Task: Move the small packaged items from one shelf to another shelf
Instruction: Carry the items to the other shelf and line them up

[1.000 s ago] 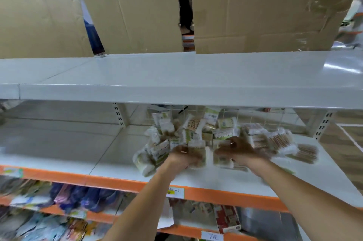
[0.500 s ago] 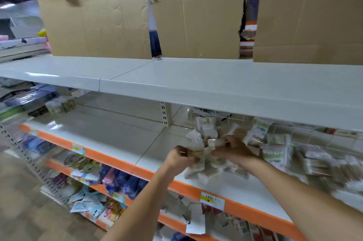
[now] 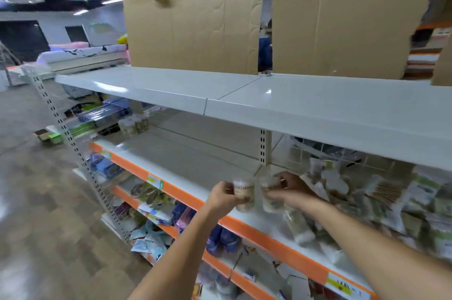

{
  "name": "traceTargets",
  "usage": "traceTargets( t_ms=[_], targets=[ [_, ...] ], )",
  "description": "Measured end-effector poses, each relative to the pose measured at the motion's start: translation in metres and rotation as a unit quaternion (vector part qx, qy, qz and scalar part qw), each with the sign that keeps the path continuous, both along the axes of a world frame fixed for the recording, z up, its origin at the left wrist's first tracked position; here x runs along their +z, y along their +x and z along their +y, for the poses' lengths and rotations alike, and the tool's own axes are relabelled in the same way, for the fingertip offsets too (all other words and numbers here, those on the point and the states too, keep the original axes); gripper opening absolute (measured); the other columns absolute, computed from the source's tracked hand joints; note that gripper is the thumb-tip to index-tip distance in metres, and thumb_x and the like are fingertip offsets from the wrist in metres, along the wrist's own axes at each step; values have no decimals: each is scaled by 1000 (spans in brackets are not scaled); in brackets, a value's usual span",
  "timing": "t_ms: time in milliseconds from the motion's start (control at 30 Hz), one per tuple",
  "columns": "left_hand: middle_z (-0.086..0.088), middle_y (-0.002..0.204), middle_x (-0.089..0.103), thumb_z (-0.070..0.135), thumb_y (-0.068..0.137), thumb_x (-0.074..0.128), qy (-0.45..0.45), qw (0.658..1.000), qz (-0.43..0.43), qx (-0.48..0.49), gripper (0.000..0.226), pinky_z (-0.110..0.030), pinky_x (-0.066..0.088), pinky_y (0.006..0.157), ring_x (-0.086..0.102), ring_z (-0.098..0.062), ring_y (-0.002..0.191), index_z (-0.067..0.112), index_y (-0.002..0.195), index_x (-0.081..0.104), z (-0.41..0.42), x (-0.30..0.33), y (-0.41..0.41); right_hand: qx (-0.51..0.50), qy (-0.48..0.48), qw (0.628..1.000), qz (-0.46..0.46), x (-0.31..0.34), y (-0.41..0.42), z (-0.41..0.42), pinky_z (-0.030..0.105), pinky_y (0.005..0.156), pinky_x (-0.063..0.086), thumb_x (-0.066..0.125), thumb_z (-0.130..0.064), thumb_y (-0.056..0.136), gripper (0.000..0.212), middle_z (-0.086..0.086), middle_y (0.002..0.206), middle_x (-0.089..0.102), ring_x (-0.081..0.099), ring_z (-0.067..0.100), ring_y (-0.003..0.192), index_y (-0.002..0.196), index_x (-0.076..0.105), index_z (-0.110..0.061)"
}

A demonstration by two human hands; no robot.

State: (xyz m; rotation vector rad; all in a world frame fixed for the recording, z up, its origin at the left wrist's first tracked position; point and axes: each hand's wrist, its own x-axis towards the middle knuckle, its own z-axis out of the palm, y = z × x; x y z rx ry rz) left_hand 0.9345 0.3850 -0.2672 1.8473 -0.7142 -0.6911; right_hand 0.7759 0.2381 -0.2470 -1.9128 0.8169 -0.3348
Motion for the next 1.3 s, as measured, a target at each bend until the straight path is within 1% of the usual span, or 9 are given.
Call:
traceTargets(
  t_ms=[133,267,400,533,633,833,1000,1133,1300],
  targets=[
    [4,83,77,16,75,84,15,1000,-13,-5,14,-23,56,77,73,-10,80,19,87,77,33,-1,40,14,6,1000,-5,-6,49,19,36,84,59,88,-32,69,39,-1,99,72,69,13,89,98,64,-24],
    [14,64,72,9,77,82,2,999,0,34,18,-10,49,57,66,3,60,23,76,71,64,2,76,39,-12,999,3,-4,99,37,35,79,57,87,-32,70,35,-2,92,72,69,13,86,95,66,-20],
    [-6,92,75,9,76,84,-7,996,10,85,28,-16,52,65,70,-9,77,7,99,68,92,4,108,70,-19,997,15,-5,148,56,32,78,55,87,-33,70,45,0,97,73,68,15,90,105,65,-17],
    [6,76,75,10,76,83,-11,994,8,108,18,-18,54,64,70,-4,71,16,86,69,115,1,142,111,-4,994,9,-18,198,73,46,87,57,87,-20,68,46,11,100,73,70,28,95,107,66,-9],
    [-1,91,77,9,76,82,-10,991,21,129,26,-27,58,79,73,-13,87,12,98,69,132,-3,168,127,-11,992,5,-26,234,84,43,83,58,87,-20,66,37,5,92,73,70,26,90,97,66,-16],
    [9,77,74,8,76,83,-8,984,17,176,24,-11,47,55,69,3,67,19,87,65,166,-12,228,179,-8,984,-1,-39,315,108,37,83,54,89,-18,65,40,-5,86,69,65,15,83,96,63,-23],
    [0,95,68,13,74,85,-2,974,15,227,39,-16,48,60,64,-6,78,14,101,57,181,-13,292,201,-1,979,-19,-38,391,121,35,82,54,89,-28,61,42,-8,86,69,65,12,84,94,63,-27],
    [0,104,67,12,74,84,17,971,-4,237,42,-32,55,87,65,-11,94,14,106,58,188,-8,345,213,-9,977,-17,-34,440,127,34,75,53,77,-48,42,56,-8,85,69,65,12,80,92,64,-29],
    [4,102,65,16,76,83,6,968,-11,249,40,-15,46,55,63,-4,85,18,105,57,188,-1,404,225,-41,973,-28,-21,496,124,26,63,51,77,-46,48,46,-11,76,70,65,2,70,88,65,-26]
  ],
)
